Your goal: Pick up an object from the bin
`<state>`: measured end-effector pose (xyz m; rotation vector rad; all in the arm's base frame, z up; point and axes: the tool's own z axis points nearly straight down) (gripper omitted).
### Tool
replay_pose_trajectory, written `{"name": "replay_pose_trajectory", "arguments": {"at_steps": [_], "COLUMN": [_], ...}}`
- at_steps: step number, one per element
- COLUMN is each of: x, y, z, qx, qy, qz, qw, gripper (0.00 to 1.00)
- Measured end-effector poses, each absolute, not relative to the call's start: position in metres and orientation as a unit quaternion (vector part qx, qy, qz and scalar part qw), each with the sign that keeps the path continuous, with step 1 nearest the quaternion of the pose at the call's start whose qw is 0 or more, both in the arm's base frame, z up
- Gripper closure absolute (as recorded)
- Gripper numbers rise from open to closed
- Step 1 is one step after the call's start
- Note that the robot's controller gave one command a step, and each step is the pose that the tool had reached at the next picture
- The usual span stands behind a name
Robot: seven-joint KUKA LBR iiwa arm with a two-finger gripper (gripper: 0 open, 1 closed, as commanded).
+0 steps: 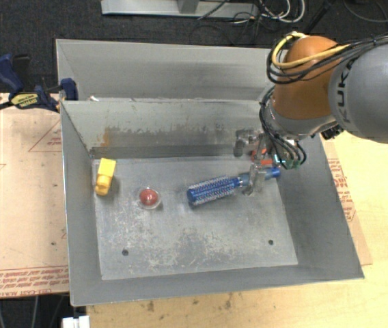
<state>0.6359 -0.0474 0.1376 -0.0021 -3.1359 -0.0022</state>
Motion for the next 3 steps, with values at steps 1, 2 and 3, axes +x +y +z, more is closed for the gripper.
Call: {"name": "replay_pose_trajectory", "arguments": {"at_steps": [1,2,3], "x": [0.612,0.614,0.621], "y": [-0.026,-0.027,-0.025], "z": [0.065,0.069,0.207], "qx": [0.024,0.024,0.031], "qy": [-1.000,-1.000,-1.000], "qz": [-0.001,-0.001,0.000], "qw": [0.003,0.000,-0.005], "gripper": [0.00,1.00,1.00]}}
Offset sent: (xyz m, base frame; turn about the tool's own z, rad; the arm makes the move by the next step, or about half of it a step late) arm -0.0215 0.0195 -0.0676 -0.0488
